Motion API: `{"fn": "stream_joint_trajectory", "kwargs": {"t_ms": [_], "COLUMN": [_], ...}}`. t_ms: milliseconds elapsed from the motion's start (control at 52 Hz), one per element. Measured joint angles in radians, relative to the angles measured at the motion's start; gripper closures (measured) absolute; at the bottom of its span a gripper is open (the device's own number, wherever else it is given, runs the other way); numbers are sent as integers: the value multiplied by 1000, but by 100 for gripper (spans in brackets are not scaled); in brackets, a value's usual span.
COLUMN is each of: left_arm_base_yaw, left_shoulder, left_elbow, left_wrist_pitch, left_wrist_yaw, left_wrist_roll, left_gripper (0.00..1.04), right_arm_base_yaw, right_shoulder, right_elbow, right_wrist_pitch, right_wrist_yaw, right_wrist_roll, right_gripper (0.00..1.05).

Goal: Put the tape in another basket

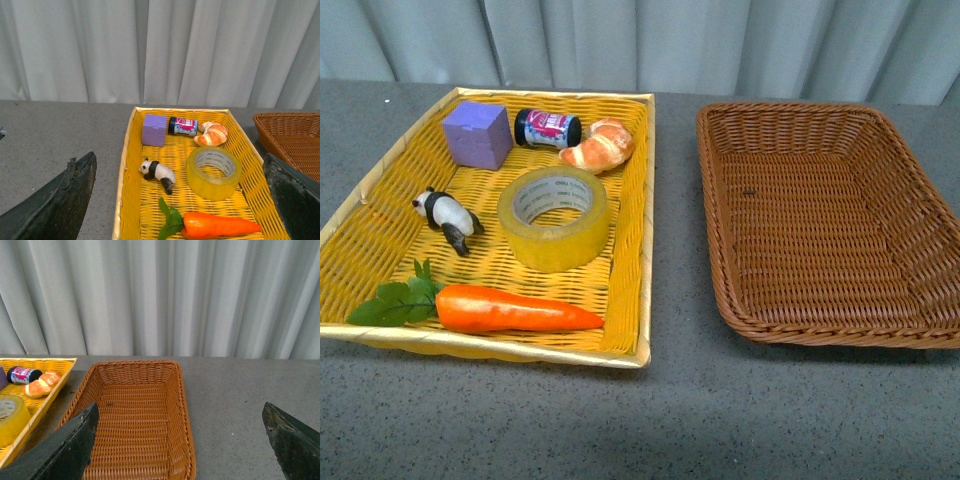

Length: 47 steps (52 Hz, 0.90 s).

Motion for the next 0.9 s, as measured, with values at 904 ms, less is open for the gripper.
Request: {"fn": "stream_joint_trajectory", "kwargs": {"t_ms": [904], "left_arm_base_yaw": [-20], "left_shoulder": [190], "left_elbow": [46], "left_wrist_pitch": [-66], "left_wrist_yaw": [-127], "left_wrist_roll": [-86], "left_gripper": [6], "right_arm_base_yaw": [0], "right_shoulder": [0], "right_elbow": [0], "right_wrist_pitch": [0], "right_wrist_yaw": [0], "right_wrist_roll": [0], "right_gripper": [9]}}
